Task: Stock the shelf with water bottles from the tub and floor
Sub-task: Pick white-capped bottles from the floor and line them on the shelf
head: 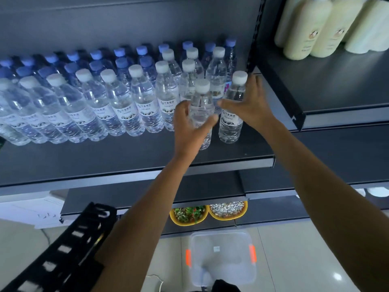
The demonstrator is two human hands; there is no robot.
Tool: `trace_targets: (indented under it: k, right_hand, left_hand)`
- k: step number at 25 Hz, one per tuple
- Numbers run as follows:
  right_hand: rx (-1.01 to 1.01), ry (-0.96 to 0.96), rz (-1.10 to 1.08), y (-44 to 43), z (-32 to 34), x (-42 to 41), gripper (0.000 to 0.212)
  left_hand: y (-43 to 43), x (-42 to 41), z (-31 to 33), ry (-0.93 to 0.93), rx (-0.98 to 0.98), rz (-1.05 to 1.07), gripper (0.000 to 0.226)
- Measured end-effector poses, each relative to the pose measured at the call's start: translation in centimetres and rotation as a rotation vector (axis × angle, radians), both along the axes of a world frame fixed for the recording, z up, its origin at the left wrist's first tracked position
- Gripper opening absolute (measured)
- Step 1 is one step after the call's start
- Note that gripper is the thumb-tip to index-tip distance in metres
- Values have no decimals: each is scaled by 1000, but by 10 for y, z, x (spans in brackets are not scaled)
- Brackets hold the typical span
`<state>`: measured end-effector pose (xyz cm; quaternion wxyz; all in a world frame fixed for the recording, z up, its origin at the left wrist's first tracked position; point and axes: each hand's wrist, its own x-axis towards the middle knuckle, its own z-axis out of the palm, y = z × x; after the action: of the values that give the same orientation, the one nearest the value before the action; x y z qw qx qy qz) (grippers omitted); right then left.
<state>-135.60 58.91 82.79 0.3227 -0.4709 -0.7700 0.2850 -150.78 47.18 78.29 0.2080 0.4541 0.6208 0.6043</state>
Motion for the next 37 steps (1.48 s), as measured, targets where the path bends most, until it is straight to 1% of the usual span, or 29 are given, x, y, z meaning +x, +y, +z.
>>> trace_targets:
  k: [1, 2, 5, 7, 9, 11, 13, 15, 16, 17, 19, 21, 24, 26, 28, 32, 36, 37]
  right_hand:
    - [30, -58, -22, 0, -5, 5, 86]
    - [64, -63, -19, -1, -10, 10, 87]
    - [152, 45, 62, -4, -23, 21, 73]
    - [93, 173, 128, -3, -28, 28, 69]
    - [39, 298, 179, 1, -35, 35, 71]
    - [19, 361, 177, 3, -47, 38, 71]
    - [-42, 325, 155, -1, -64, 36, 76]
    - [-102, 219, 59, -9, -86, 30, 88]
    - [-124, 191, 0, -11, -95, 26, 90]
    - [-154, 207, -44, -11, -103, 23, 89]
    - [-204, 300, -77, -9, -111, 18, 82]
    - [-201, 333, -96, -4, -114, 18, 78]
    - [-174, 348, -94, 2, -117, 18, 74]
    - [-154, 346, -95, 5, -117, 16, 70]
    - [-148, 336, -124, 10, -116, 12, 70]
    - [-128, 290, -193, 14, -114, 3, 77]
    - [-48, 161, -253, 13, -115, -7, 88]
    - [-39, 128, -251, 14, -116, -7, 87]
  left_hand:
    - [-4, 2, -12, 41, -56, 54, 73]
    - [-7, 4, -23, 72, -114, 113, 73]
    - [-7, 3, -45, 46, -201, 172, 62]
    - [-1, 3, -50, -19, -189, 143, 55]
    - [7, 5, -54, -108, -154, 96, 49]
    - [14, 13, -56, -126, -134, 99, 48]
    - [20, 24, -59, -107, -130, 117, 60]
    - [24, 32, -64, -79, -145, 158, 75]
    - [27, 33, -66, -84, -142, 194, 76]
    - [31, 32, -67, -110, -136, 228, 72]
    - [36, 30, -67, -176, -144, 259, 63]
    - [38, 29, -66, -203, -157, 251, 55]
    - [42, 30, -69, -169, -167, 282, 43]
    - [45, 32, -70, -115, -182, 315, 42]
    - [51, 33, -70, -79, -205, 354, 41]
    - [60, 38, -71, -5, -253, 417, 43]
    - [65, 38, -74, 37, -270, 454, 47]
    - [66, 39, -75, 51, -266, 461, 47]
